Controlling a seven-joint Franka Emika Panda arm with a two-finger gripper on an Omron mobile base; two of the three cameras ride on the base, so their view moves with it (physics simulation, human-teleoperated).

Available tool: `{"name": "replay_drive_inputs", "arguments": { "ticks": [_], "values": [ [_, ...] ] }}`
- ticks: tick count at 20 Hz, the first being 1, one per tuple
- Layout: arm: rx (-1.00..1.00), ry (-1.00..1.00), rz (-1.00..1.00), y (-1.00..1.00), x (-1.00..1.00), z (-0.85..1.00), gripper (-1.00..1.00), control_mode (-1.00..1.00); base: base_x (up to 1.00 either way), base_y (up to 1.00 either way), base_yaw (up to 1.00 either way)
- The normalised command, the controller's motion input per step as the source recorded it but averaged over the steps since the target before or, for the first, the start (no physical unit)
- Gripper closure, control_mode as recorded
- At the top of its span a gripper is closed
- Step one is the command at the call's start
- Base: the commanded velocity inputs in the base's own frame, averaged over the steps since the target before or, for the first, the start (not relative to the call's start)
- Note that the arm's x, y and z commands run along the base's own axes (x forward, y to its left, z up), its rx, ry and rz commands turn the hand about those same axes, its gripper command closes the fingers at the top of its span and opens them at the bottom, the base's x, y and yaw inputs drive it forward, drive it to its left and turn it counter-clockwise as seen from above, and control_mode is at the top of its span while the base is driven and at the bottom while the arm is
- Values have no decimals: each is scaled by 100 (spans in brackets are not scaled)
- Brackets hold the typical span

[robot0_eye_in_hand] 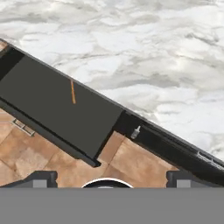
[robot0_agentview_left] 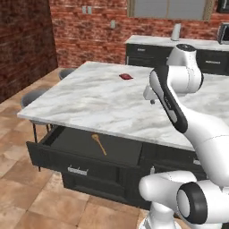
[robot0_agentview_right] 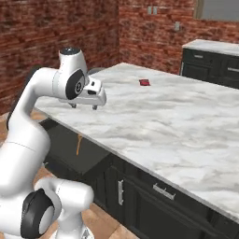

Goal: Pick the wooden spoon from the drawer and place it on the counter.

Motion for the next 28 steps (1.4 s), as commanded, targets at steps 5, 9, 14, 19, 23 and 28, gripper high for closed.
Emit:
{"name": "replay_drive_inputs", "arguments": {
  "ticks": [5,9,14,19,23,28],
  "values": [
    [0,0,0,0,0,0,-100,100,9,-14,56],
    [0,0,0,0,0,0,-100,100,12,-10,57],
    [0,0,9,-3,0,-9,-100,-100,0,-15,45],
    [0,2,27,-1,19,-52,-100,-100,0,0,0],
    [0,4,13,0,52,-66,-100,-100,0,0,0],
    [0,12,6,-2,58,-90,-100,-100,0,0,0]
  ]
}}
